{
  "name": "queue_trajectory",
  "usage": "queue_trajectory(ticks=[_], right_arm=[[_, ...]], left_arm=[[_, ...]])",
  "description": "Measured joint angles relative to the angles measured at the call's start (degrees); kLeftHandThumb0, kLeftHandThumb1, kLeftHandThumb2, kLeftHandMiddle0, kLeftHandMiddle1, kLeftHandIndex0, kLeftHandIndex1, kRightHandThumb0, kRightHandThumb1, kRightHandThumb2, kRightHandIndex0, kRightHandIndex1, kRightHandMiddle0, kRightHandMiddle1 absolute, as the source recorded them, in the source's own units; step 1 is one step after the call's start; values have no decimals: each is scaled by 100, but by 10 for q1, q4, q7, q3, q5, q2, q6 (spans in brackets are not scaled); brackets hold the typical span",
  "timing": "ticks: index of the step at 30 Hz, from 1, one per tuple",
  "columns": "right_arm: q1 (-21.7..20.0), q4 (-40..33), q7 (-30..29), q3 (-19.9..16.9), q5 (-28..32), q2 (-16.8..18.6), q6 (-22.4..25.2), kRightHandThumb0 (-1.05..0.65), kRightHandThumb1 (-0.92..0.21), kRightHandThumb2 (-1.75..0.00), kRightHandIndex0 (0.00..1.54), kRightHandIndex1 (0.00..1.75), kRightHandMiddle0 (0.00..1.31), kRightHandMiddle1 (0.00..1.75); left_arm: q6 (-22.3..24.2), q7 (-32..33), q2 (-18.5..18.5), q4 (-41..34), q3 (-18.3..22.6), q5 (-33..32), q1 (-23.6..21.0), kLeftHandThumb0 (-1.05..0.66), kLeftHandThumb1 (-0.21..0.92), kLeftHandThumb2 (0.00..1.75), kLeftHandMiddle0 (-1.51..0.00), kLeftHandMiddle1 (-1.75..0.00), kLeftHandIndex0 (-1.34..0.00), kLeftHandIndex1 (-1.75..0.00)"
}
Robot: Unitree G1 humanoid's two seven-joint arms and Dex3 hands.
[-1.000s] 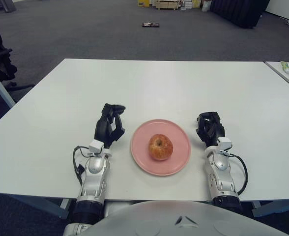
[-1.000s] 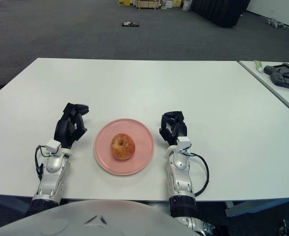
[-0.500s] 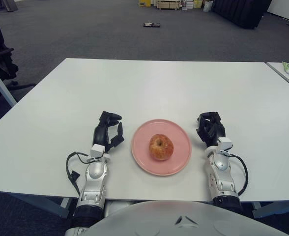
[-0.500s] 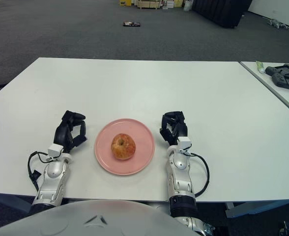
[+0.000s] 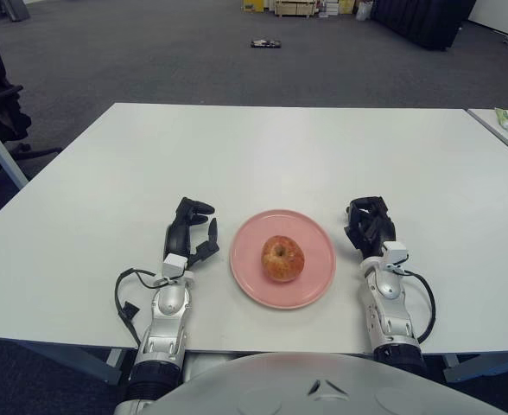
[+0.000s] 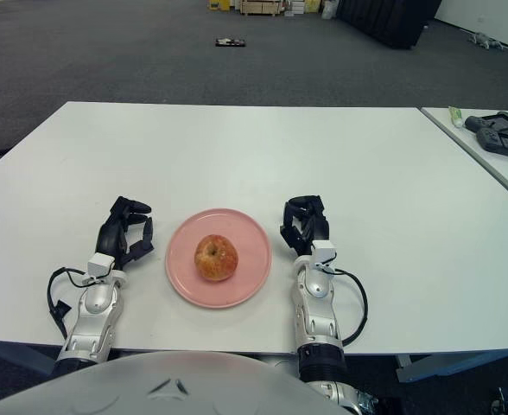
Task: Put the apple into the plate.
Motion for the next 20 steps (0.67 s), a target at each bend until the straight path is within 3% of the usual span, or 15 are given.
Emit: queue_trajectory(ticks=[20], right_arm=[[0,0,4,0,0,-1,1,-36,-80,-70,54,126,26,175]], left_arm=[[5,14,0,13,3,3,-12,-40,60,96,-67,-175,-39,-175]])
